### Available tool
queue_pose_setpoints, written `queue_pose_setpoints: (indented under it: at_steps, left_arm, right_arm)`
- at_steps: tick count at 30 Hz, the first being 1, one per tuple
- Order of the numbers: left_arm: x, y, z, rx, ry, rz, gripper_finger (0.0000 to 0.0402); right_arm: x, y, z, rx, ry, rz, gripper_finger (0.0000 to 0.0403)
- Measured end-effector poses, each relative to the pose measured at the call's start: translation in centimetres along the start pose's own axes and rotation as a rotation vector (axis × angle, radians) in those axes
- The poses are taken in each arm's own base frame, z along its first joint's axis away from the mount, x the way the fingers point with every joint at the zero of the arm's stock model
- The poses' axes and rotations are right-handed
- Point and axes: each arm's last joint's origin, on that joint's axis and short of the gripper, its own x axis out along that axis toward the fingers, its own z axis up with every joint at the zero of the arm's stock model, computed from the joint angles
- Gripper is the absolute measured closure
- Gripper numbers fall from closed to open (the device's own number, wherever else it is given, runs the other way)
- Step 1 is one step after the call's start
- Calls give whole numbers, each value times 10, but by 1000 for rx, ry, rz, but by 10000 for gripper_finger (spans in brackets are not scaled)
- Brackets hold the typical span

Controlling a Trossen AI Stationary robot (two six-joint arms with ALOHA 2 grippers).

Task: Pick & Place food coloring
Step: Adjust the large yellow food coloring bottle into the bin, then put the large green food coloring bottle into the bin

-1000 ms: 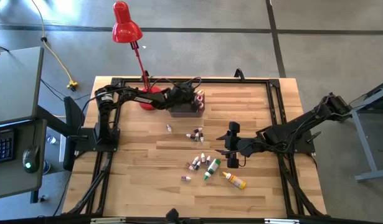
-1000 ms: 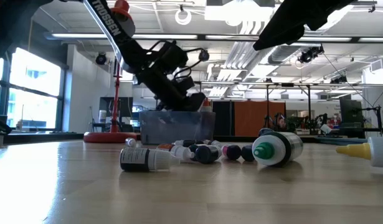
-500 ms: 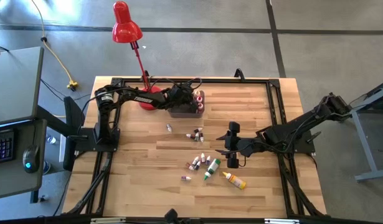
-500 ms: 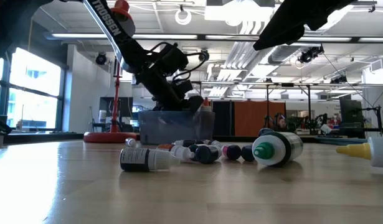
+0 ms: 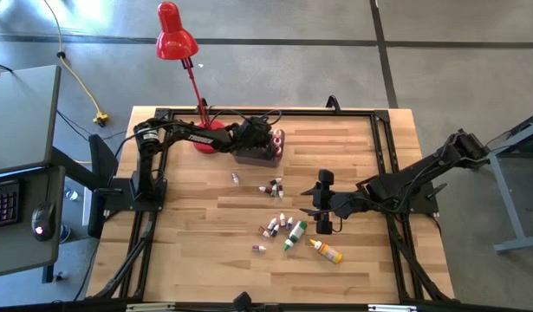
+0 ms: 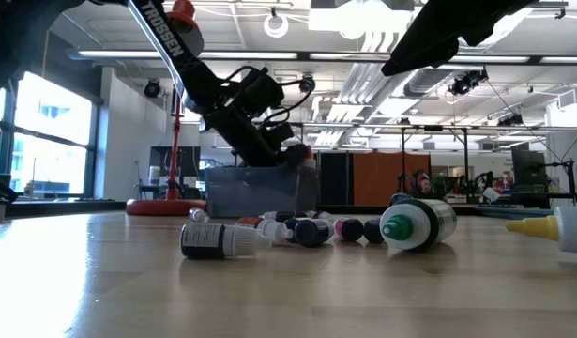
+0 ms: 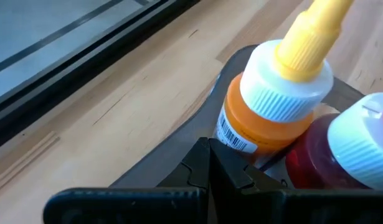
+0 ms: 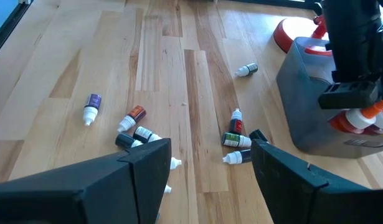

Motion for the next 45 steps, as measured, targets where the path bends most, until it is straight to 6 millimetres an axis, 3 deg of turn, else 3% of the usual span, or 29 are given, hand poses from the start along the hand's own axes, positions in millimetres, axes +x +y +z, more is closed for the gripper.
queue_pose_setpoints:
  at_steps: [17,31,37,45]
  left_arm:
    - [-3,2,2,20,-6,72,402]
    - [-30,6,15,37,41,131,402]
    - [-74,-1,34,96,52,82,402]
    - [-176,-32,41,230,142,-179,402]
  right_arm:
    - [0,0,0,0,0,0,187]
    - [0,0,0,-1,3,-2,187]
    - [0,-1,-2,-12,16,-11,187]
    - [0,-3,-6,-32,47,-78,187]
